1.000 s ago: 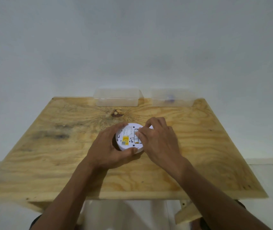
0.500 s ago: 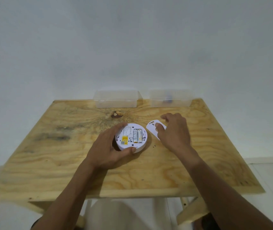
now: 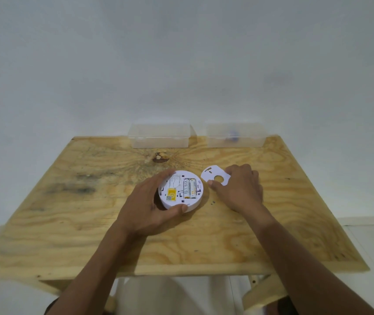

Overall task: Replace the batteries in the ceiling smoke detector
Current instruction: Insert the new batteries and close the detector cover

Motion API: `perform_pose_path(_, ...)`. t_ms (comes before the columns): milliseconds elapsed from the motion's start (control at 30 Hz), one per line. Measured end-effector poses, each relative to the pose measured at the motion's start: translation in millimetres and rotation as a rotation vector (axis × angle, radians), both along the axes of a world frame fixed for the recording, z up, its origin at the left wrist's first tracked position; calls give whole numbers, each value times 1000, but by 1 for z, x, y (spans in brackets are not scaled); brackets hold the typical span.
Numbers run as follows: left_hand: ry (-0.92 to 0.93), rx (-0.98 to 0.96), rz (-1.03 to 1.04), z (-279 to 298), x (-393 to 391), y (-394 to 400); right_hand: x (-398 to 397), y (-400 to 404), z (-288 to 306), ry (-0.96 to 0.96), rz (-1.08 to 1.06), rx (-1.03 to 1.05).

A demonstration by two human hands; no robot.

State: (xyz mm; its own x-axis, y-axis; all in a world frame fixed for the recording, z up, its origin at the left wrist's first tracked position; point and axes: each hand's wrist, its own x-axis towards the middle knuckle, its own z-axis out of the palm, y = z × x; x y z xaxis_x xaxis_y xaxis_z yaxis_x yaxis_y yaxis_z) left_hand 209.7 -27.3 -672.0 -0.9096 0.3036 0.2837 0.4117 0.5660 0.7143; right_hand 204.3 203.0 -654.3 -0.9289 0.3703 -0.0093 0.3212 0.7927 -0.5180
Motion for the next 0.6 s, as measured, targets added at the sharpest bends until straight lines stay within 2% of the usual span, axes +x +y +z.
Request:
perform_pose_path(300, -18, 0, 11, 3, 1, 1, 3, -3, -2, 237, 41, -249)
perform_pose_path(433, -45, 19, 7, 3, 1, 0, 0, 7, 16, 327, 0, -484)
perform_pose_path(500, -60, 50, 7, 2, 0, -1, 0, 9, 29, 336, 74, -562)
perform_pose_path(600, -53, 65, -4, 3, 0, -1, 3, 4, 47, 260, 297, -551)
